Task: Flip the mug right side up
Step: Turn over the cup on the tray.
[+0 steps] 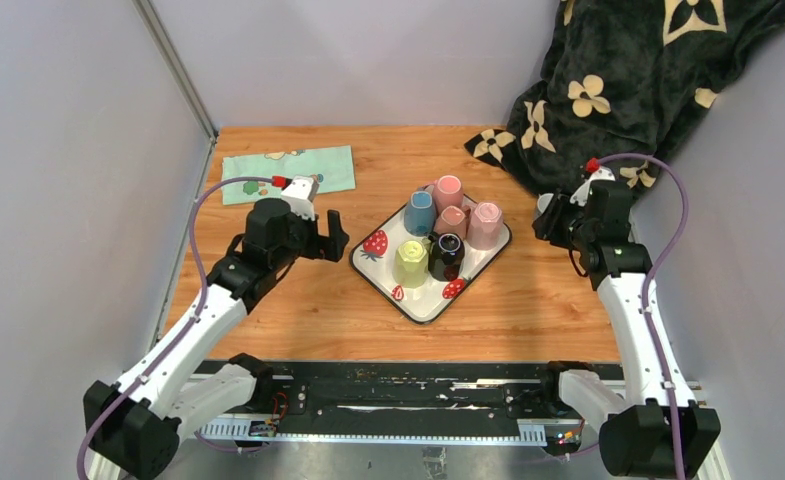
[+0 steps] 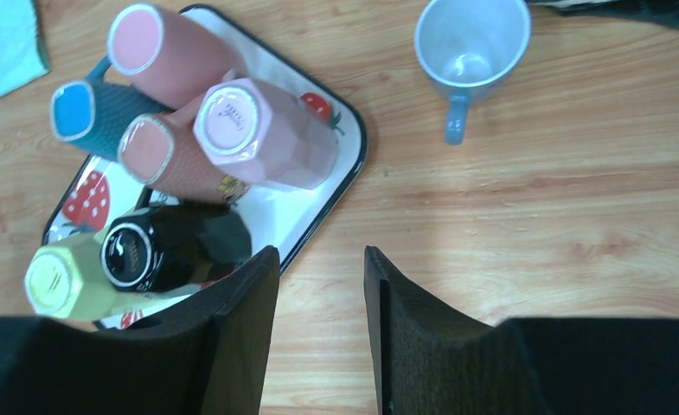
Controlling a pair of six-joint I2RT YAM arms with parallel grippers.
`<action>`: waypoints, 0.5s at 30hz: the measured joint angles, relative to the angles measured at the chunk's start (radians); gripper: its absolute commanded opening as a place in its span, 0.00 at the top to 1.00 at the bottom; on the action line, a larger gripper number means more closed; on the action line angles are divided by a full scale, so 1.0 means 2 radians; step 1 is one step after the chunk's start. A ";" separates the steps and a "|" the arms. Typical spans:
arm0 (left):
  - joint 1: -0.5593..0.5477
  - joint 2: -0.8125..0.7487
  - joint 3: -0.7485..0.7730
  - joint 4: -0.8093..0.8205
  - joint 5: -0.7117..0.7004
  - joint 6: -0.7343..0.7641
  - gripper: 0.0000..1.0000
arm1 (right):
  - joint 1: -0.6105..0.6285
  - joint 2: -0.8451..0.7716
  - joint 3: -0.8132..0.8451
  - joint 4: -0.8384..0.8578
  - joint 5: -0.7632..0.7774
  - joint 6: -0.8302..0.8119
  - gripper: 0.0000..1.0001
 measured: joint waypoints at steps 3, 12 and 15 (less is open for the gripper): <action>-0.012 0.022 0.001 0.010 0.000 -0.007 0.00 | 0.007 -0.003 0.000 -0.008 -0.020 -0.002 0.54; -0.025 0.057 0.020 0.028 0.005 -0.016 0.00 | 0.039 -0.011 -0.012 -0.023 -0.048 -0.003 0.53; -0.027 0.066 0.028 0.034 0.009 -0.016 0.01 | 0.039 -0.010 -0.014 -0.027 -0.048 -0.003 0.53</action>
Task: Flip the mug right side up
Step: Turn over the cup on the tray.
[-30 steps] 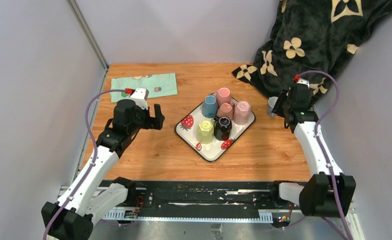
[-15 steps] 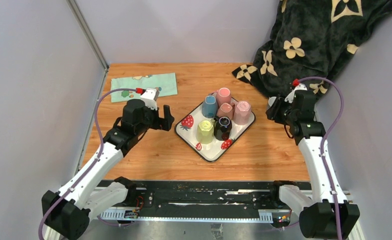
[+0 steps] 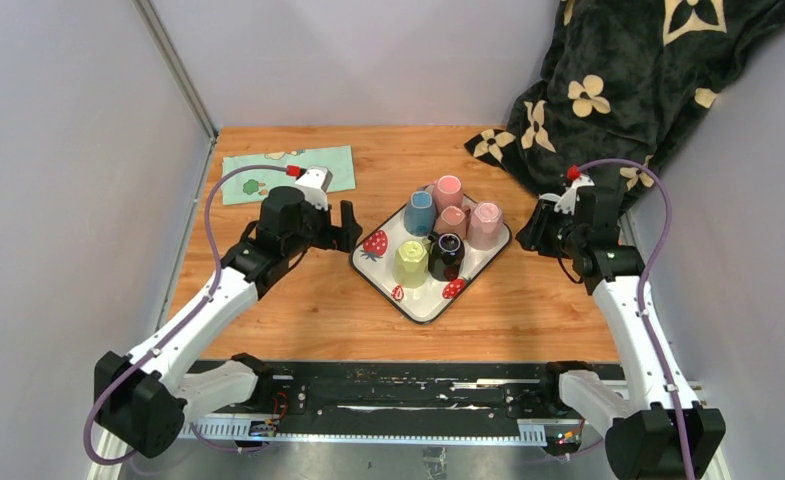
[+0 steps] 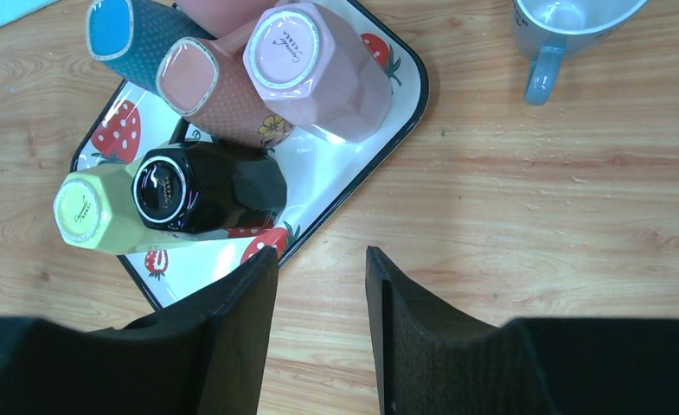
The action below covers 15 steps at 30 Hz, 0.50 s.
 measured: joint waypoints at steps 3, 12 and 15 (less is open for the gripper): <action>-0.001 0.013 0.009 0.005 0.003 0.000 0.01 | 0.000 0.006 0.000 -0.002 0.004 0.001 0.53; -0.013 0.062 0.045 0.007 0.003 0.002 0.02 | 0.000 0.042 0.022 -0.011 0.023 0.008 0.53; -0.027 0.089 0.070 0.001 0.000 0.006 0.03 | 0.000 0.051 0.030 -0.014 0.023 0.007 0.54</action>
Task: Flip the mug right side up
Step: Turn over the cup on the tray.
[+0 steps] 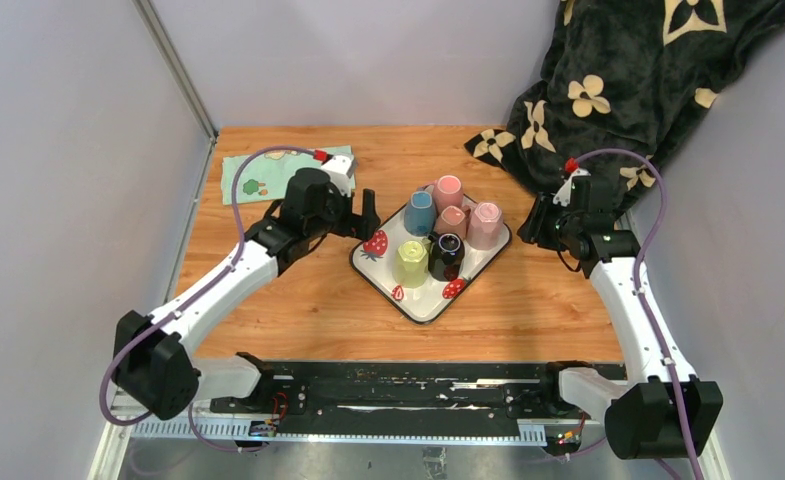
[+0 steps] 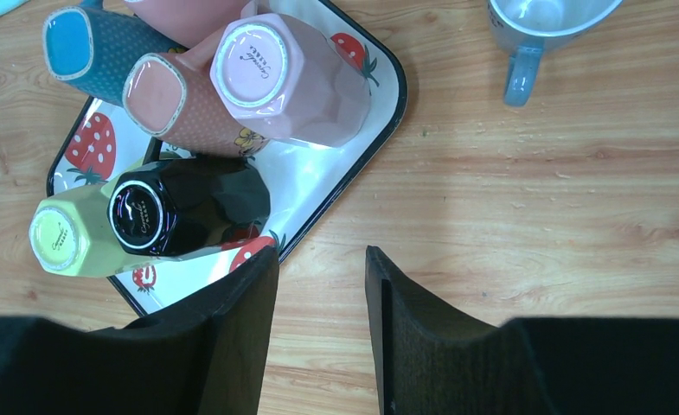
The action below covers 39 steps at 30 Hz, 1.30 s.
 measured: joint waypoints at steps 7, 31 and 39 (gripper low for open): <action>-0.032 0.080 0.089 -0.044 -0.010 0.018 0.05 | 0.000 0.003 0.005 -0.002 0.000 -0.006 0.54; -0.105 0.337 0.373 -0.249 -0.045 0.070 0.14 | 0.000 -0.032 -0.028 -0.004 0.000 -0.024 0.55; -0.111 0.382 0.406 -0.275 -0.038 0.078 0.17 | 0.000 -0.030 -0.030 -0.003 -0.002 -0.025 0.55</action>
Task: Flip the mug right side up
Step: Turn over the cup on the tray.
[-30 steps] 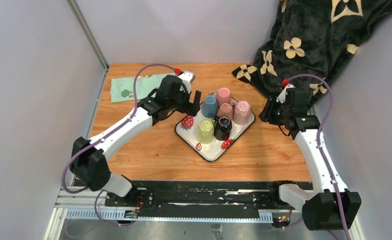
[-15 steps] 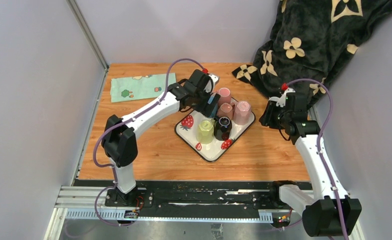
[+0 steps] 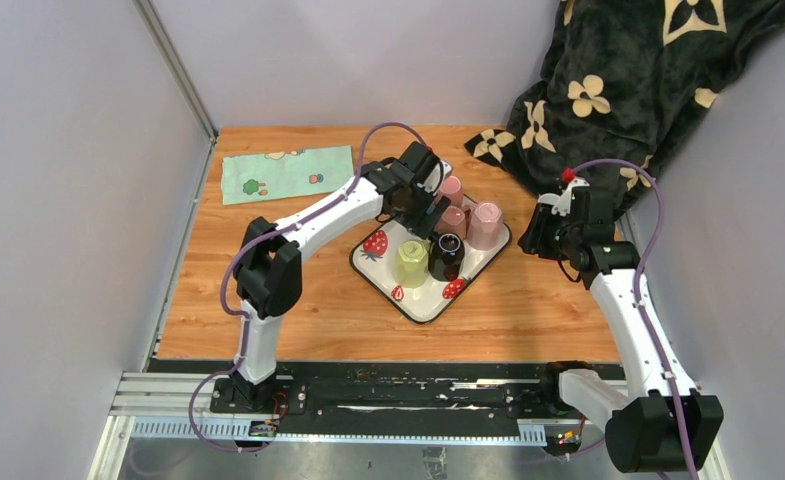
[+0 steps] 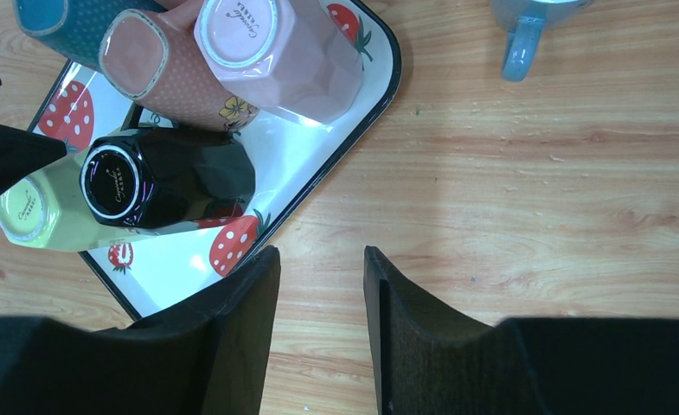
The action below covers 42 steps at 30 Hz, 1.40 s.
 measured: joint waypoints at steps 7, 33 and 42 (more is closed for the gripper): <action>-0.006 0.028 0.023 -0.018 0.007 0.009 0.21 | 0.000 0.005 0.000 0.000 -0.001 0.000 0.55; -0.015 0.080 0.073 -0.064 0.031 0.033 0.34 | 0.000 -0.002 -0.009 0.000 -0.008 -0.002 0.56; -0.015 0.088 0.080 -0.071 0.048 0.034 0.46 | 0.000 -0.002 -0.009 0.000 -0.015 -0.006 0.56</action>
